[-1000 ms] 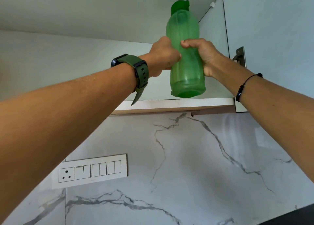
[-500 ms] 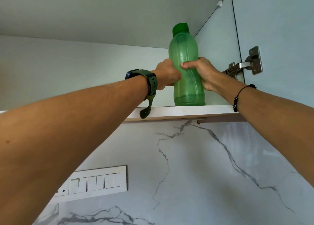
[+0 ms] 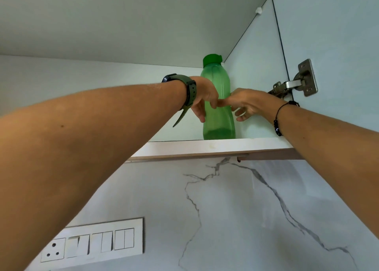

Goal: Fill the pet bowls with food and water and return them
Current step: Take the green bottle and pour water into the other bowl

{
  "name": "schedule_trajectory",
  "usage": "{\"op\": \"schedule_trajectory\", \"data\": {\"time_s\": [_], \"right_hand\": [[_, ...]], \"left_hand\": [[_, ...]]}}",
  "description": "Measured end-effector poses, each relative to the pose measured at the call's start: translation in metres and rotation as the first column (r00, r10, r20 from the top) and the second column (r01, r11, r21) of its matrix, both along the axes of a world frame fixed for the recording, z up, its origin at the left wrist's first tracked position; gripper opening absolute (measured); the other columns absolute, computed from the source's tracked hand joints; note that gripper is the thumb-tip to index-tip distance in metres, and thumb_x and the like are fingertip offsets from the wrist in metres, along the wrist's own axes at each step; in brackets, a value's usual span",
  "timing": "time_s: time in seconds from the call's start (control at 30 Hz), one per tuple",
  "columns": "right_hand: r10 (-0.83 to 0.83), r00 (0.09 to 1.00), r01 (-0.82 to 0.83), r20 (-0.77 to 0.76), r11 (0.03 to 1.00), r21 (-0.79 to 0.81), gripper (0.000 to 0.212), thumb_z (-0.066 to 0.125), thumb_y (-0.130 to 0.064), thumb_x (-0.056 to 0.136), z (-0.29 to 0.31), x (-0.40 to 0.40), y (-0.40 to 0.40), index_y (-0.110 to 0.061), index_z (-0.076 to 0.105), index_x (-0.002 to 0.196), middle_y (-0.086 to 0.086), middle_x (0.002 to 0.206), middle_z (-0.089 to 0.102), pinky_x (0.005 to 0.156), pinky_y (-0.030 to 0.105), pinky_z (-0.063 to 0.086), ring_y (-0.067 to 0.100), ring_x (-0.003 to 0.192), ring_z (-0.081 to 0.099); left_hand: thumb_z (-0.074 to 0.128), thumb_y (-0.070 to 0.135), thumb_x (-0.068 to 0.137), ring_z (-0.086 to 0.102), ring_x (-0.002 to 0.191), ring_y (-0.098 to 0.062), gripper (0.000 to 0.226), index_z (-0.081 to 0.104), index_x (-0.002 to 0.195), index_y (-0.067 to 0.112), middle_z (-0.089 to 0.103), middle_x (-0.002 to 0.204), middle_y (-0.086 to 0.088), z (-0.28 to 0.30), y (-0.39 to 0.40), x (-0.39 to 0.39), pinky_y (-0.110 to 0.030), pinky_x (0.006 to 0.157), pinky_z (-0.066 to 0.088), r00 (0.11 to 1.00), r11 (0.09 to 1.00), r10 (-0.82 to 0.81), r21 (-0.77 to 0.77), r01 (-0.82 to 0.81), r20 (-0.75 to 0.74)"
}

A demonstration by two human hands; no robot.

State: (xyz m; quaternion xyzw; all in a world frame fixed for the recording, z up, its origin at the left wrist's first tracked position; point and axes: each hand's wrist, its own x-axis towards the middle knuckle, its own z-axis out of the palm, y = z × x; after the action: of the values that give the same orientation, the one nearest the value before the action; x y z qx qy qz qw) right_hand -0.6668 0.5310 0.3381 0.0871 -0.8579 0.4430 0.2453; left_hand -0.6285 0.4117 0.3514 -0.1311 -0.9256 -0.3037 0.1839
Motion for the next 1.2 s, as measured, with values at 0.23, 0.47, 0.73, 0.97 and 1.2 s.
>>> {"op": "schedule_trajectory", "data": {"time_s": [0.23,0.47,0.73,0.97,1.2], "right_hand": [[-0.042,0.999,0.042,-0.017,0.999,0.027,0.04,0.069,-0.008,0.083,0.002,-0.025,-0.008,0.004,0.047,0.114,0.013,0.089,0.046,0.039,0.025,0.051,0.022,0.058,0.053],[-0.076,0.983,0.08,-0.168,0.997,0.019,0.039,0.059,0.019,0.076,0.001,-0.042,-0.02,0.001,0.046,0.109,0.013,0.087,0.046,0.034,0.03,0.051,0.026,0.058,0.055],[-0.047,0.996,0.064,-0.078,0.972,0.228,0.012,0.053,0.01,0.084,-0.009,-0.041,-0.026,0.002,0.052,0.075,0.016,0.08,0.057,0.06,0.03,0.053,0.025,0.064,0.057],[-0.1,0.989,0.126,-0.105,0.95,0.287,0.008,0.052,0.001,0.087,-0.013,-0.043,-0.014,0.002,0.059,0.085,0.016,0.083,0.062,0.059,0.031,0.053,0.024,0.067,0.06],[-0.248,0.871,0.364,-0.423,0.905,0.22,0.016,0.049,0.0,0.081,-0.012,-0.018,-0.013,-0.004,0.052,0.066,0.018,0.084,0.057,0.065,0.029,0.043,0.029,0.078,0.056]], "left_hand": [[0.057,0.007,0.092,0.048,0.127,-0.039,0.063,0.024,0.145,-0.003,0.031,0.146,-0.032,-0.012,0.005,-0.029,-0.041,0.101,0.048,0.995,0.996,-0.073,0.05,0.07,0.068],[0.058,0.018,0.093,0.031,0.139,-0.036,0.077,0.01,0.151,0.008,0.018,0.156,-0.021,-0.029,0.012,-0.058,-0.048,0.111,0.035,0.983,0.949,0.098,-0.313,-0.045,0.158],[0.038,0.021,0.096,0.037,0.138,-0.028,0.057,0.022,0.15,0.015,0.028,0.155,-0.011,-0.036,0.014,-0.055,-0.04,0.109,0.04,0.974,0.72,0.198,-0.659,-0.219,-0.107],[0.044,0.025,0.098,0.034,0.14,-0.026,0.059,0.019,0.15,0.013,0.026,0.156,-0.009,-0.032,0.012,-0.045,-0.034,0.108,0.034,0.968,0.579,0.177,-0.777,-0.247,-0.175],[0.053,0.029,0.094,0.038,0.137,-0.026,0.054,0.038,0.143,0.01,0.04,0.15,-0.006,-0.011,-0.021,-0.016,-0.037,0.11,0.033,0.936,0.48,0.262,-0.81,-0.337,-0.235]]}}
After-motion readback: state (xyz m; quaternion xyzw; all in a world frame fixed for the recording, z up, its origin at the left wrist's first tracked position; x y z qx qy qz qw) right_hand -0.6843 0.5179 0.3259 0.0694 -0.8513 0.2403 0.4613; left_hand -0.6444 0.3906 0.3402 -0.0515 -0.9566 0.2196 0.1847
